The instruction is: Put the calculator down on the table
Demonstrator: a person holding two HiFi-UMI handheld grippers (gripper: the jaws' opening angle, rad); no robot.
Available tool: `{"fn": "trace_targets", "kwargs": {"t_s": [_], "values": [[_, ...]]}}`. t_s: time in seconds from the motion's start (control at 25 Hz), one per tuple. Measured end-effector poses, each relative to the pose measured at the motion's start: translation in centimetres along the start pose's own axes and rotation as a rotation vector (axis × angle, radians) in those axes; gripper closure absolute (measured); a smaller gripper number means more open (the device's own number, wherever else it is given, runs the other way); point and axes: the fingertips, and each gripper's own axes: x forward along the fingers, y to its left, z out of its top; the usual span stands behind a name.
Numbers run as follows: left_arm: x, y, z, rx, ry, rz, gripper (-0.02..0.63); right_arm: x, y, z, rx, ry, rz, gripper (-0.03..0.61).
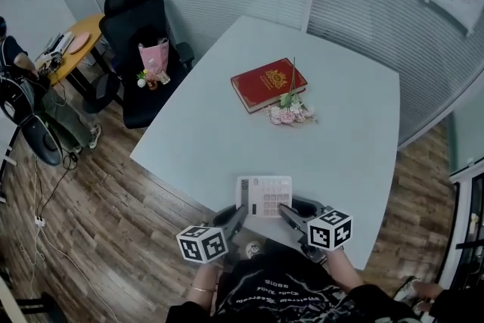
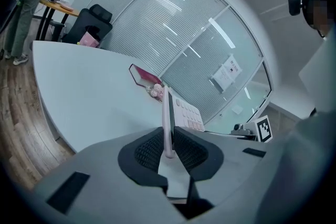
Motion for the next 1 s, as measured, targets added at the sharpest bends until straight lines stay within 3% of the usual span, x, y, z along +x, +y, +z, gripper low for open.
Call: {"fn": "trace_targets", "kwargs": {"t_s": [0.56,1.0], "values": [[5.6,3.8,7.8,-0.007,-0.061,0.101,0.546,7.0,-5.2,8.1,-0.064,0.065,0.001,0.429],[11.1,8.2,9.4,-0.039,-0.004,0.159,0.546,12.2,-10.8,8.9,0.066,0.114,-0.046,0.428]]}}
